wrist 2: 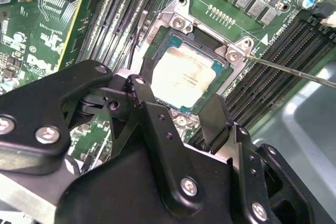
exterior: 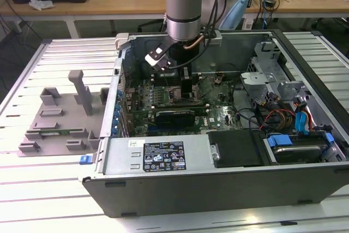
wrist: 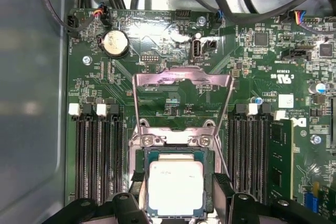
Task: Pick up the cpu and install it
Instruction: 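Place the cpu into insertion slot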
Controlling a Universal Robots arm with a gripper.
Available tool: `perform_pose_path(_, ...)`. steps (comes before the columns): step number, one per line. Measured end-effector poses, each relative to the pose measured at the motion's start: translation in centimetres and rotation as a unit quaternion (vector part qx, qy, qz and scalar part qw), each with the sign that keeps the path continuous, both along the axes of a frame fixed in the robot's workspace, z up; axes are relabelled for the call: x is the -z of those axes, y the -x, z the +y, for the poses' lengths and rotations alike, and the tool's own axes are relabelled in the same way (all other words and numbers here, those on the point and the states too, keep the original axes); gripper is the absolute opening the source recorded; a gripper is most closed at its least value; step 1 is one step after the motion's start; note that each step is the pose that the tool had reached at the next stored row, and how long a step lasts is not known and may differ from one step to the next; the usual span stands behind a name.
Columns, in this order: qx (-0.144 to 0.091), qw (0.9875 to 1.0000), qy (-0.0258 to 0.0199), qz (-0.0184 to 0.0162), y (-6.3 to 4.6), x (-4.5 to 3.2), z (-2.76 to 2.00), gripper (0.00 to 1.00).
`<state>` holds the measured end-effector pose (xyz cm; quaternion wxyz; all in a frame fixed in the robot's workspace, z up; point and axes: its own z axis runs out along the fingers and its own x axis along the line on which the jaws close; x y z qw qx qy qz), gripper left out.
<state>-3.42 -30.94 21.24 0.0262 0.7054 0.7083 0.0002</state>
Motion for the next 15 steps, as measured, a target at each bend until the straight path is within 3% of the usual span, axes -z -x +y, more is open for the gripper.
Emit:
perform_pose_path(5,0.0,1.0,0.0001,0.0,0.0,-0.03,0.0,0.6)
perform_pose_path(7,0.0,1.0,0.0001,0.0,0.0,-0.04,0.0,0.47)
perform_pose_path(10,0.0,1.0,0.0001,0.0,0.0,-0.04,0.0,0.41)
perform_pose_path(12,0.0,1.0,0.0001,0.0001,0.0,-0.06,0.0,0.17)
perform_pose_path(15,0.0,1.0,0.0001,0.0,0.0,-0.07,0.0,0.11)
